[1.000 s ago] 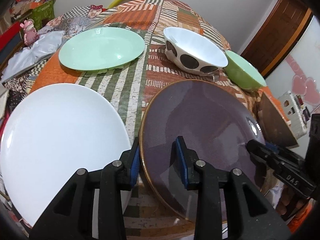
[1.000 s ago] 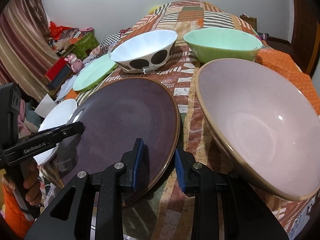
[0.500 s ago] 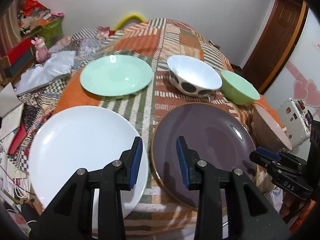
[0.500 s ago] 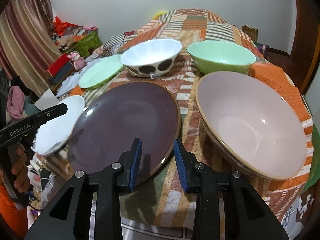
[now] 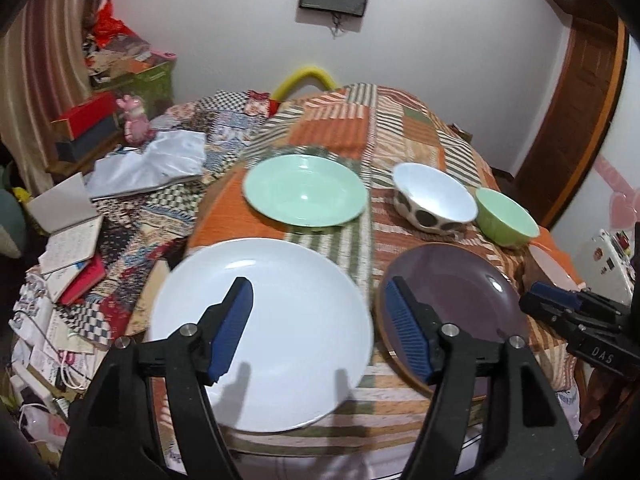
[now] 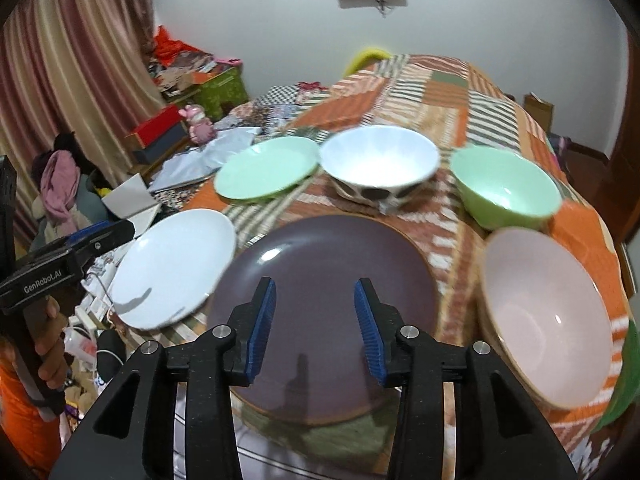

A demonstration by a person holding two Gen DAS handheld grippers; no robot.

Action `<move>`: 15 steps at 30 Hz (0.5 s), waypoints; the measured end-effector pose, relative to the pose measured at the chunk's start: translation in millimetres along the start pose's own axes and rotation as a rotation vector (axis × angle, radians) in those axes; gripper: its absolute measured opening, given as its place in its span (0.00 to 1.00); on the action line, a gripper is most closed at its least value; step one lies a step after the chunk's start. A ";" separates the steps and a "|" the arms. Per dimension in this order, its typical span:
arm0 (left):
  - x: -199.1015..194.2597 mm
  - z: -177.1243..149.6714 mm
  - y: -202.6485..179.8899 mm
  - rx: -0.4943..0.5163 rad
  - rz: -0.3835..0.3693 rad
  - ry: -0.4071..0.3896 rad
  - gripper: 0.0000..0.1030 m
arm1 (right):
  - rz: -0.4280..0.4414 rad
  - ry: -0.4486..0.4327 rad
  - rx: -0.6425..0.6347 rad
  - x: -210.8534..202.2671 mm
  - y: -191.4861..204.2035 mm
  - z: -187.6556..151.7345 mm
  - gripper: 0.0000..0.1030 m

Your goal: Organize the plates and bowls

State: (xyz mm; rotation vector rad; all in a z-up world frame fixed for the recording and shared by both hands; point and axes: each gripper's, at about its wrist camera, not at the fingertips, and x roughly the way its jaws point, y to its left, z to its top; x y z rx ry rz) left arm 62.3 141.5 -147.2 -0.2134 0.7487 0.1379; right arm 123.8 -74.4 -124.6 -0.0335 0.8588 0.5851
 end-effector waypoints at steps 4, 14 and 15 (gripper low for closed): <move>-2.9 -1.0 20.0 -0.031 0.033 0.006 0.70 | 0.016 -0.009 -0.043 8.1 17.6 8.6 0.53; 7.1 -9.9 73.4 -0.105 0.105 0.059 0.71 | 0.079 0.045 -0.129 45.5 54.0 25.8 0.57; 8.8 -10.7 77.1 -0.108 0.107 0.066 0.71 | 0.082 0.052 -0.138 50.6 57.3 27.2 0.57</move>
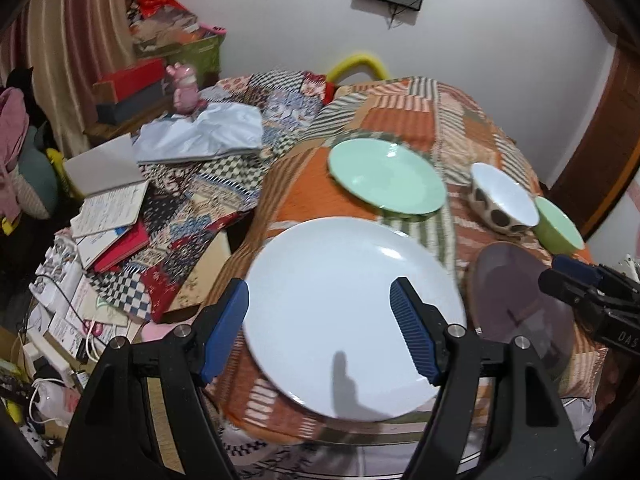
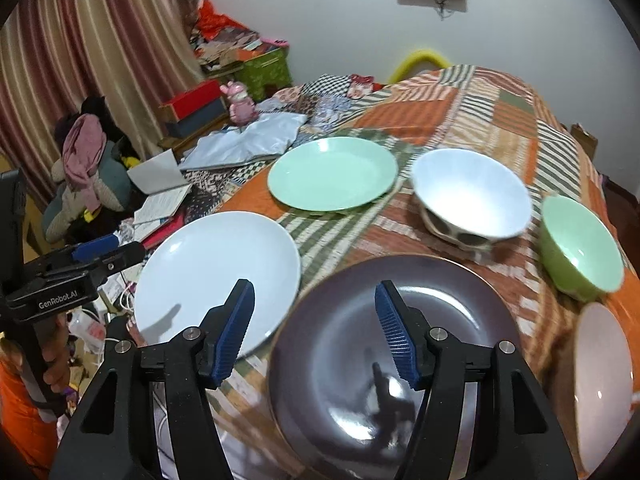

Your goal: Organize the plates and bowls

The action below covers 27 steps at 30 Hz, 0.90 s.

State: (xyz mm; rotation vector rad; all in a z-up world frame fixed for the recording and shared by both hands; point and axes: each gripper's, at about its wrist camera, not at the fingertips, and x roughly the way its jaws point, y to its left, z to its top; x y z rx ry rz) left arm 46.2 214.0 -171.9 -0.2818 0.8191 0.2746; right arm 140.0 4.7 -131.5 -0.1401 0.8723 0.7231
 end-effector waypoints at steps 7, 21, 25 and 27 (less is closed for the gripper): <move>23.3 -7.7 26.9 -0.027 0.023 0.071 0.71 | 0.027 0.069 -0.032 34.6 10.0 10.2 0.57; 56.1 -18.6 51.2 -0.084 -0.041 0.156 0.40 | 0.062 0.241 -0.085 93.4 17.0 16.5 0.35; 62.7 -18.3 52.6 -0.092 -0.068 0.173 0.31 | 0.057 0.275 -0.088 102.3 17.3 16.1 0.27; 64.7 -18.2 52.6 -0.093 -0.078 0.174 0.25 | 0.055 0.286 -0.090 106.3 17.2 15.6 0.25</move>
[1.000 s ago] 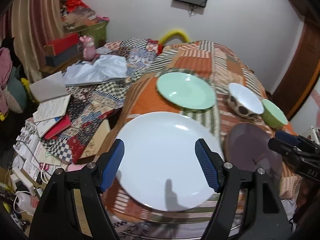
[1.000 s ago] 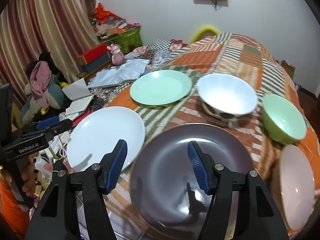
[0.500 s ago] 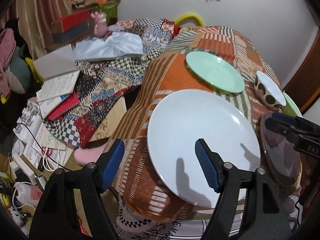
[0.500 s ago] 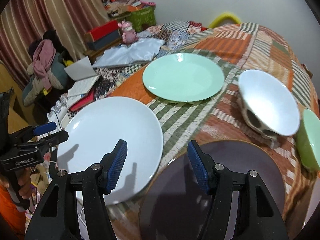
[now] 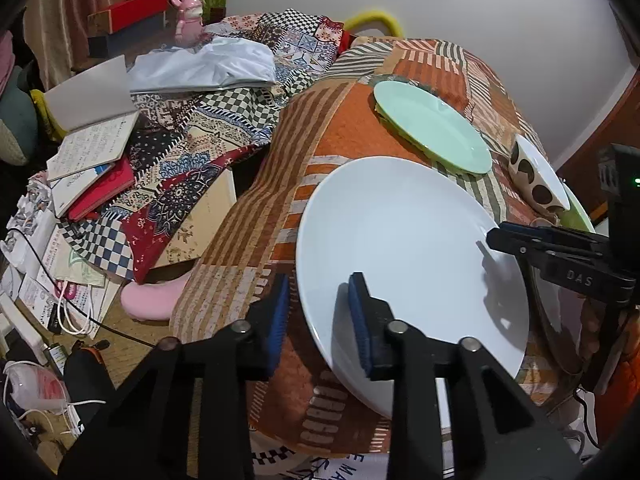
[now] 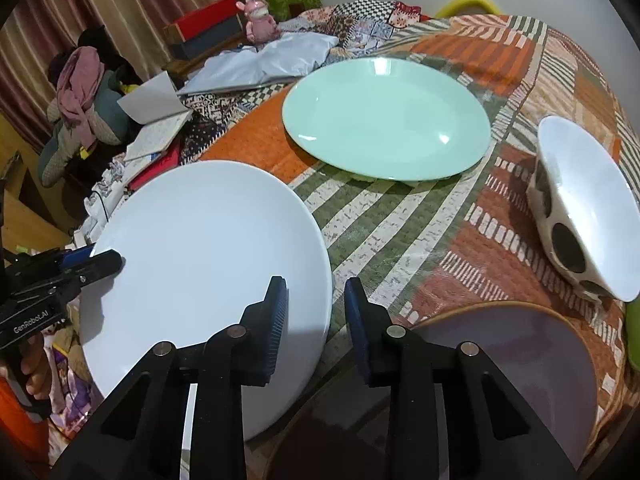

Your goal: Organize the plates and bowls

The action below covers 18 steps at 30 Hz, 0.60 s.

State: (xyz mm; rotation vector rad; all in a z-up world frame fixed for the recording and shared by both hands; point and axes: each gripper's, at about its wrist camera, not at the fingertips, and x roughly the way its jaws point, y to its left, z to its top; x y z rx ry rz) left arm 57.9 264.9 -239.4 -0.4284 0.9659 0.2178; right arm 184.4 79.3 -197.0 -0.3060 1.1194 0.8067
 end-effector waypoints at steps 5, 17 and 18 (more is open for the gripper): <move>-0.3 2.0 1.0 -0.006 -0.006 -0.010 0.20 | -0.008 0.004 -0.008 1.7 3.1 0.8 0.20; -3.6 5.2 21.9 -0.052 0.016 -0.018 0.20 | 0.048 0.000 -0.011 2.8 16.3 -2.3 0.20; -4.0 4.1 22.0 -0.052 0.015 -0.018 0.20 | 0.049 0.002 -0.010 3.9 16.4 -2.6 0.20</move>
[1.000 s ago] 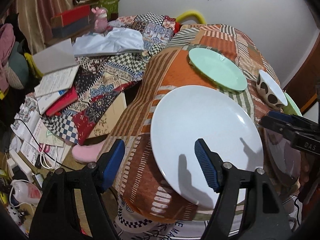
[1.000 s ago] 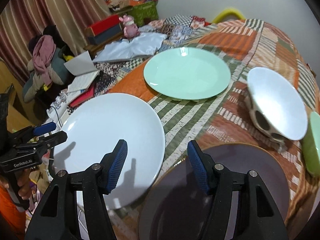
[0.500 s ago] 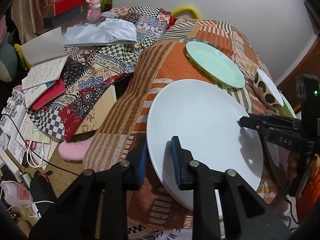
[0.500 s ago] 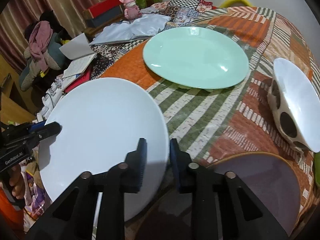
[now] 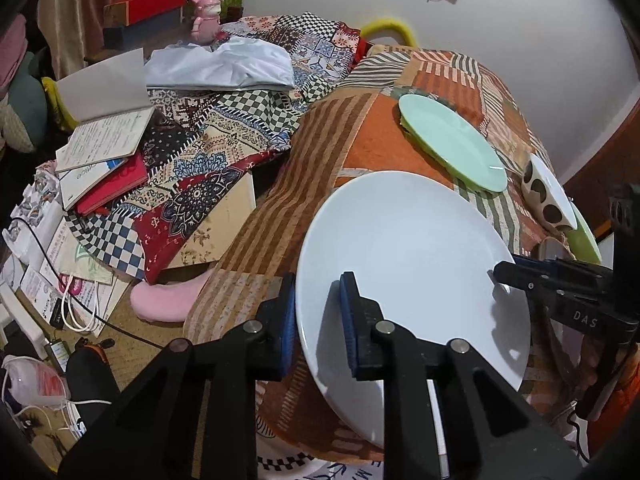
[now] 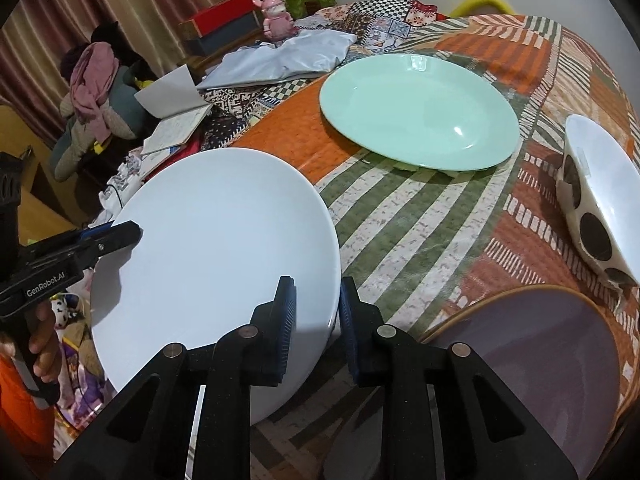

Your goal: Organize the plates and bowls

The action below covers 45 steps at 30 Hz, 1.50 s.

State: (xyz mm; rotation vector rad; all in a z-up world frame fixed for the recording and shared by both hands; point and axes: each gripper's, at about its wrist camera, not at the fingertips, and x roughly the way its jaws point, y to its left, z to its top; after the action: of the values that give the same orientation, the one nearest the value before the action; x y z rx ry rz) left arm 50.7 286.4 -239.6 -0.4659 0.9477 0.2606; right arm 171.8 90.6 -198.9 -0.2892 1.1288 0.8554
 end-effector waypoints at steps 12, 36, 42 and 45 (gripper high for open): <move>-2.9 -15.2 -0.8 -0.013 -0.046 0.019 0.25 | 0.016 0.008 -0.009 4.9 3.5 -4.7 0.28; -25.1 -16.2 -32.8 0.010 -0.039 -0.024 0.25 | 0.016 -0.082 0.074 -32.5 -13.7 -17.3 0.25; -33.7 -11.9 -50.2 0.045 -0.051 -0.050 0.25 | -0.003 -0.122 0.085 -49.4 -20.1 -21.1 0.25; -37.8 -10.9 -62.3 0.074 -0.061 -0.065 0.25 | -0.013 -0.139 0.100 -57.6 -25.5 -23.9 0.25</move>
State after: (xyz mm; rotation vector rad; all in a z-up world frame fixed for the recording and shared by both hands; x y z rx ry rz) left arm 47.3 226.3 -197.1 -0.4151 0.8750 0.1842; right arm 165.0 33.5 -163.8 -0.1518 1.0353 0.7932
